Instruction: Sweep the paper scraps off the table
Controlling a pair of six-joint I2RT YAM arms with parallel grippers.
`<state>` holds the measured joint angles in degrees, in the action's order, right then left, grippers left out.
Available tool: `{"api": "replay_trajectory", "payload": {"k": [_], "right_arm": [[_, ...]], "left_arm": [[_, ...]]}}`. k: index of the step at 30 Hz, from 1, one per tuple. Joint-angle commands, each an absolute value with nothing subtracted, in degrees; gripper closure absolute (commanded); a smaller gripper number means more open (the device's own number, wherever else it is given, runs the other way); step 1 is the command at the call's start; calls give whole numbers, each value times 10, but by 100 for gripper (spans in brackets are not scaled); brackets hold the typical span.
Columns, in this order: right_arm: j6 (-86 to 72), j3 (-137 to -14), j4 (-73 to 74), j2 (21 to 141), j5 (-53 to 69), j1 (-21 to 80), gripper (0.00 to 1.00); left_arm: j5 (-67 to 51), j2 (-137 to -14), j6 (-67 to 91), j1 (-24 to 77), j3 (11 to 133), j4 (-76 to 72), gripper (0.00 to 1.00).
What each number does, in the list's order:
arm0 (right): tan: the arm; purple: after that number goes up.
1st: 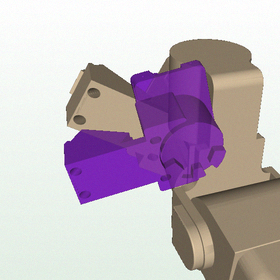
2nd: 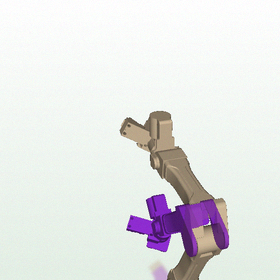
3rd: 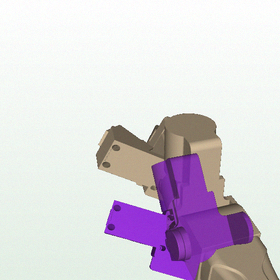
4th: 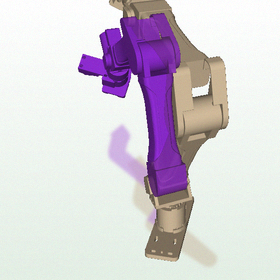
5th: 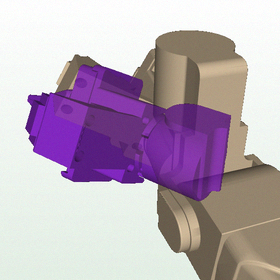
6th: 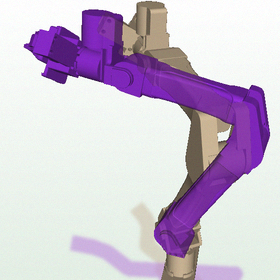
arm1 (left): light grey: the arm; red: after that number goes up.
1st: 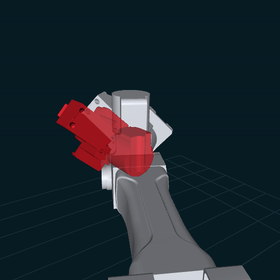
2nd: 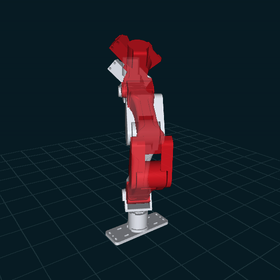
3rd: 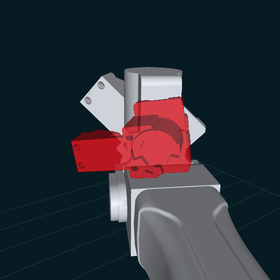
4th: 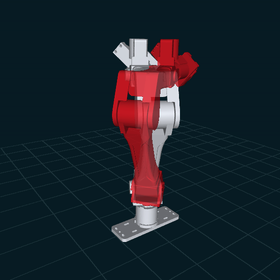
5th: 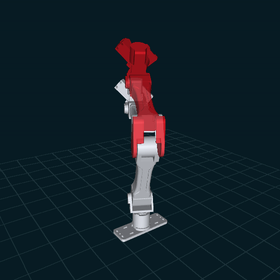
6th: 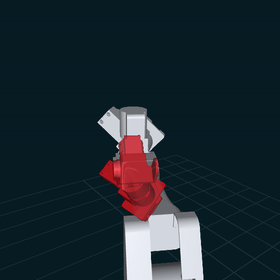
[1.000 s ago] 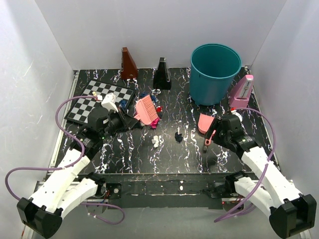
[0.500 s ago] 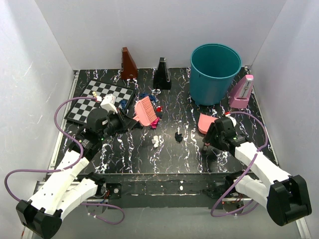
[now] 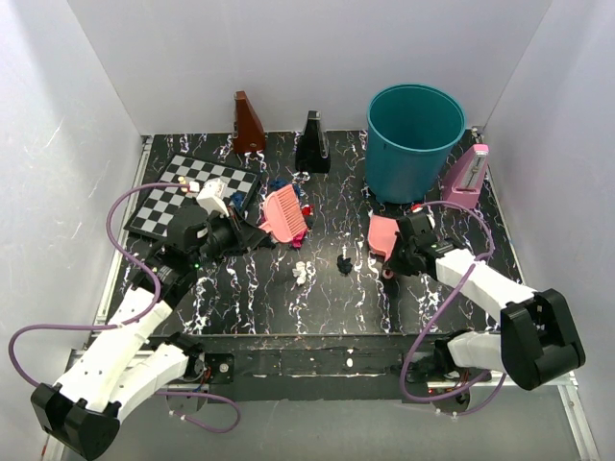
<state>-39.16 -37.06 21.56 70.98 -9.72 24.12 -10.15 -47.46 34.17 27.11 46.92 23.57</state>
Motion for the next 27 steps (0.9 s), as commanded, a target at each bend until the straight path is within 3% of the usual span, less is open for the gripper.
{"api": "replay_trajectory", "payload": {"k": [1, 8, 11, 15, 17, 19, 27], "right_arm": [[-331, -393, 176, 708, -9, 271, 99], [-250, -393, 193, 679, 40, 327, 95], [-240, -415, 228, 688, 22, 336, 72], [-245, -425, 229, 693, -26, 347, 51], [-249, -424, 225, 692, -40, 352, 28], [-256, -416, 215, 684, -62, 358, 20], [-292, -284, 78, 518, -169, 390, 20]], "left_arm": [[-122, -476, 329, 270, 497, 232, 100], [-176, -516, 319, 270, 513, 232, 100], [-189, -533, 317, 271, 520, 230, 100], [-188, -549, 318, 277, 529, 226, 100], [-188, -556, 316, 280, 535, 226, 100], [-188, -562, 315, 285, 541, 226, 100], [-182, -570, 311, 294, 545, 226, 100]]}}
